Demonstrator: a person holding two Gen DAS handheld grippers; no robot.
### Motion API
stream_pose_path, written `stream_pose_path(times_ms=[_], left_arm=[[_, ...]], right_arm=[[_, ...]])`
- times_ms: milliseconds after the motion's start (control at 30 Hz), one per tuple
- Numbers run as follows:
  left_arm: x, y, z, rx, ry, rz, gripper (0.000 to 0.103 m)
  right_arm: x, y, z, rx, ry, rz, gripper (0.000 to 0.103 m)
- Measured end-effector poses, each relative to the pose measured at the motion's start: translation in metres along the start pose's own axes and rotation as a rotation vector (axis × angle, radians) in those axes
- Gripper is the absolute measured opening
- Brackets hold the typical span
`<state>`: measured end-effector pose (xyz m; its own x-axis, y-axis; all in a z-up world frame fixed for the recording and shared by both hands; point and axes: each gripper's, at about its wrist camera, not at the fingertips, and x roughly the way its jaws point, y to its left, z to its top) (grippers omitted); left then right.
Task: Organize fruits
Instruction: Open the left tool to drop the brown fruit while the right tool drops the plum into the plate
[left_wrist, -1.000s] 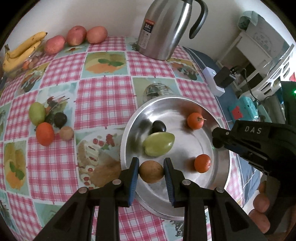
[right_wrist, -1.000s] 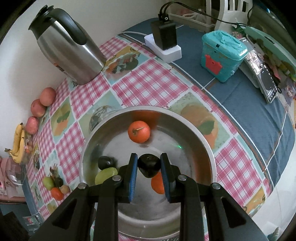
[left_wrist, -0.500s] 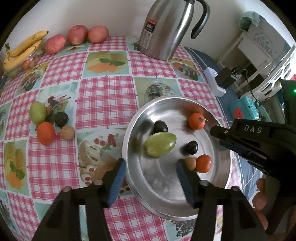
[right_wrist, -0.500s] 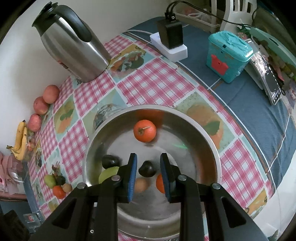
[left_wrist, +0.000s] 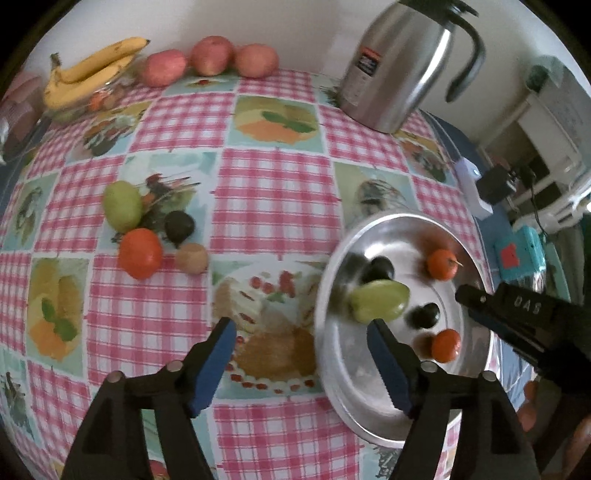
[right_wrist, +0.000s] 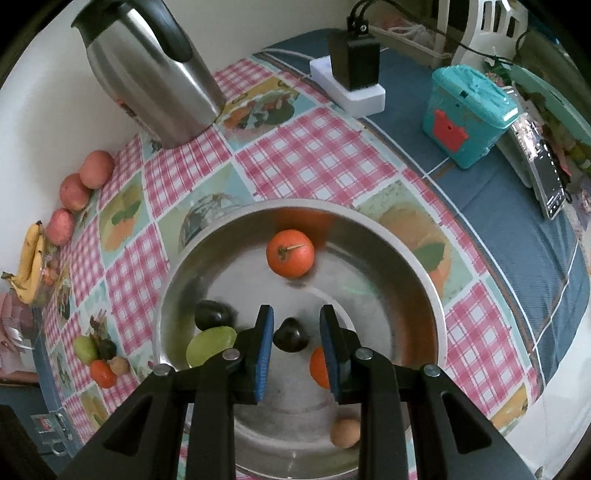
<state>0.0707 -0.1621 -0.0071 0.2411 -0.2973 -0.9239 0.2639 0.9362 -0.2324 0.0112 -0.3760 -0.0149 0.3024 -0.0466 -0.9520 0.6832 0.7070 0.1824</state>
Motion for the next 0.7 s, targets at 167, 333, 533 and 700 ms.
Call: stream_pose_path(times_ms=[167, 333, 533, 700], left_arm=[[0.0, 0.011, 0.003, -0.033, -0.003, 0.008, 0.083], [0.0, 0.017, 0.004, -0.053, 0.002, 0.007, 0.083], [0.0, 0.021, 0.005, -0.068, 0.006, 0.005, 0.083], [-0.001, 0.025, 0.005, -0.08, 0.008, 0.001, 0.083]], right_arm=[[0.005, 0.003, -0.001, -0.021, -0.001, 0.005, 0.026], [0.004, 0.007, -0.001, -0.049, -0.015, -0.003, 0.026], [0.004, 0.005, 0.0, -0.049, -0.007, 0.077, 0.026], [0.002, 0.005, 0.001, -0.06, -0.019, 0.07, 0.045]])
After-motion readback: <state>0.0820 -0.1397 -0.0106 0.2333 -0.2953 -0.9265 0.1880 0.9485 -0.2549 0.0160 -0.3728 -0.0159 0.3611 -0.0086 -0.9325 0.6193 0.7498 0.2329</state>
